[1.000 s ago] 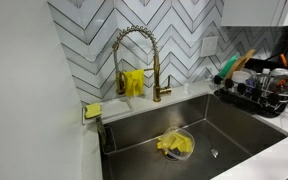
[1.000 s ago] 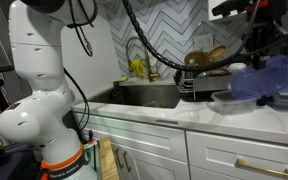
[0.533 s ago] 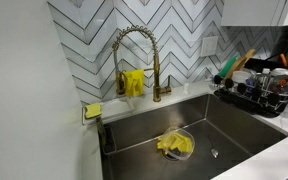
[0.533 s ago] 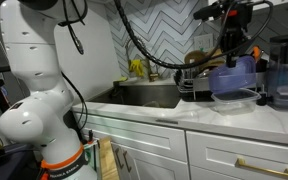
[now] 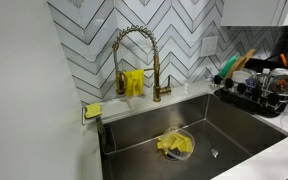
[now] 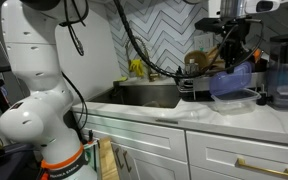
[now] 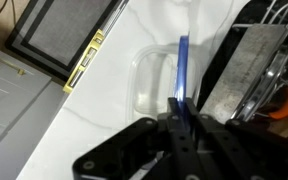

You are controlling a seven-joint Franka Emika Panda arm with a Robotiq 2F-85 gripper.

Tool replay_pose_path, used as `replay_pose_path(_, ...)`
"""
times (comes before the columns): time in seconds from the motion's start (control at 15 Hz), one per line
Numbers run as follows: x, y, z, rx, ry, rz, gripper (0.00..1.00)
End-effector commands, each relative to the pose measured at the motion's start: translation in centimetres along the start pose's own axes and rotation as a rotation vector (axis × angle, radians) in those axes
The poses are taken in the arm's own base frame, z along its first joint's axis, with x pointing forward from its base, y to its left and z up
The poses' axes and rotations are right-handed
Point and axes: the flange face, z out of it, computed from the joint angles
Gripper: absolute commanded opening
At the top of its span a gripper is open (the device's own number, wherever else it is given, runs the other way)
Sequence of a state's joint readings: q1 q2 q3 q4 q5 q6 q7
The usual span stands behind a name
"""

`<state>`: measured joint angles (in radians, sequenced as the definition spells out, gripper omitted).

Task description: Put the blue lid on the bowl then put them on the dish rack

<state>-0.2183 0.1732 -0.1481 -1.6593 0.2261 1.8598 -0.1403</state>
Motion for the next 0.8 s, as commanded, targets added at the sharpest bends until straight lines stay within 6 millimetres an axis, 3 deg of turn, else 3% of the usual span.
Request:
replay_pose_path(0.0, 0.3, 0.3, 0.5, 0.037, 0.028, -0.007, 0.02)
replay_pose_path(0.73, 1.9, 0.8, 3.7, -0.044, 0.035, -0.002, 0.02)
